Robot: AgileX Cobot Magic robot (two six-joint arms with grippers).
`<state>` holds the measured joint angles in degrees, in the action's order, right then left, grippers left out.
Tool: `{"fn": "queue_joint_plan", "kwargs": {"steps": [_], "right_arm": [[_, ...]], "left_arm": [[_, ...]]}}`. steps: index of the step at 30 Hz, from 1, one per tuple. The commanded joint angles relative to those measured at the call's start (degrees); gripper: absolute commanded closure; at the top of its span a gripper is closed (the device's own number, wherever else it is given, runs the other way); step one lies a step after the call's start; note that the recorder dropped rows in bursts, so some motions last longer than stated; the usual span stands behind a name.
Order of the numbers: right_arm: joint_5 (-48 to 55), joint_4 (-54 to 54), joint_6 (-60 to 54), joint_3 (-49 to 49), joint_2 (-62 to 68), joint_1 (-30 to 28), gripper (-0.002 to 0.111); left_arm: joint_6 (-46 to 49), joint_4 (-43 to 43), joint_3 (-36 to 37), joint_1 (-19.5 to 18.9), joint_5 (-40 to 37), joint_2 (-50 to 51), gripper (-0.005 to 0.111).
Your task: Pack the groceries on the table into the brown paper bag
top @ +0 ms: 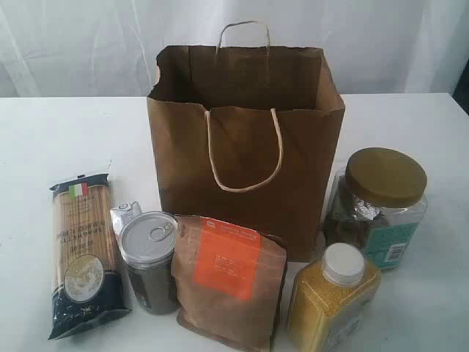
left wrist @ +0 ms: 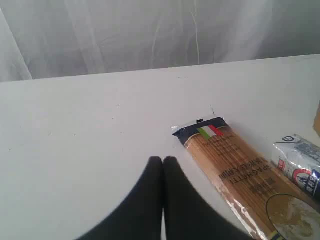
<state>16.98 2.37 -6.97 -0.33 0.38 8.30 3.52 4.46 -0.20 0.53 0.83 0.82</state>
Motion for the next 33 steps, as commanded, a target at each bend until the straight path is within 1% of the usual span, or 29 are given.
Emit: {"fn": "queue_joint_plan", "kwargs": {"steps": [1,4,6,7,8,9,11,12,15,18,20,21,22,24,25,26,27,30,31,32,33], "right_arm": [[-0.3,0.2,0.1,0.3,-0.4,-0.3,0.108],[-0.3,0.2,0.1,0.3,-0.4,-0.3,0.108],[-0.3,0.2,0.1,0.3,-0.4,-0.3,0.108],[-0.3,0.2,0.1,0.3,-0.4,-0.3,0.108],[-0.3,0.2,0.1,0.3,-0.4,-0.3,0.108],[-0.3,0.2,0.1,0.3,-0.4,-0.3,0.108],[-0.3,0.2,0.1,0.3,-0.4,-0.3,0.108],[-0.3,0.2,0.1,0.3,-0.4,-0.3,0.108],[-0.3,0.2,0.1,0.3,-0.4,-0.3,0.108],[-0.3,0.2,0.1,0.3,-0.4,-0.3,0.108],[-0.3,0.2,0.1,0.3,-0.4,-0.3,0.108],[-0.3,0.2,0.1,0.3,-0.4,-0.3,0.108],[-0.3,0.2,0.1,0.3,-0.4,-0.3,0.108],[-0.3,0.2,0.1,0.3,-0.4,-0.3,0.108],[-0.3,0.2,0.1,0.3,-0.4,-0.3,0.108],[-0.3,0.2,0.1,0.3,-0.4,-0.3,0.108],[-0.3,0.2,0.1,0.3,-0.4,-0.3,0.108],[-0.3,0.2,0.1,0.3,-0.4,-0.3,0.108],[-0.3,0.2,0.1,0.3,-0.4,-0.3,0.108],[-0.3,0.2,0.1,0.3,-0.4,-0.3,0.108],[-0.3,0.2,0.1,0.3,-0.4,-0.3,0.108]], "left_arm": [[1.4,-0.2,0.2,0.2,0.7,-0.4,0.107],[1.4,-0.2,0.2,0.2,2.4,-0.4,0.107],[0.4,0.0,0.2,0.2,7.2,-0.4,0.107],[-2.5,0.9,0.2,0.2,9.2,-0.4,0.107],[-7.9,2.3,0.2,0.2,10.9,-0.4,0.107],[-14.9,3.5,0.2,0.2,12.8,-0.4,0.107],[-30.3,3.2,0.2,0.2,15.4,-0.4,0.107],[-37.0,2.4,0.2,0.2,15.6,-0.4,0.107],[-50.3,1.8,-0.7,0.2,16.4,-0.4,0.107],[-56.2,-0.8,-3.4,0.2,16.4,-0.4,0.107],[-57.6,-1.2,-5.6,0.2,16.4,-0.4,0.107],[-57.7,-1.5,-8.1,0.2,16.9,-0.4,0.107],[-57.7,-3.5,-9.2,0.2,17.5,-0.4,0.107],[-57.1,-10.2,-11.5,0.2,17.8,-0.4,0.107],[-56.8,-17.2,-13.0,0.2,17.8,-0.1,0.107],[-57.6,-21.6,-14.0,0.2,17.9,0.0,0.107],[-59.5,-26.4,-15.0,0.2,18.0,0.2,0.107],[-70.1,-39.3,-18.4,0.2,16.7,2.1,0.107],[-80.8,-51.9,-20.4,0.2,15.7,4.9,0.107],[-86.2,-57.2,-21.0,0.2,16.3,6.7,0.107],[-101.8,-73.8,-22.7,0.2,20.7,11.4,0.107]]}}
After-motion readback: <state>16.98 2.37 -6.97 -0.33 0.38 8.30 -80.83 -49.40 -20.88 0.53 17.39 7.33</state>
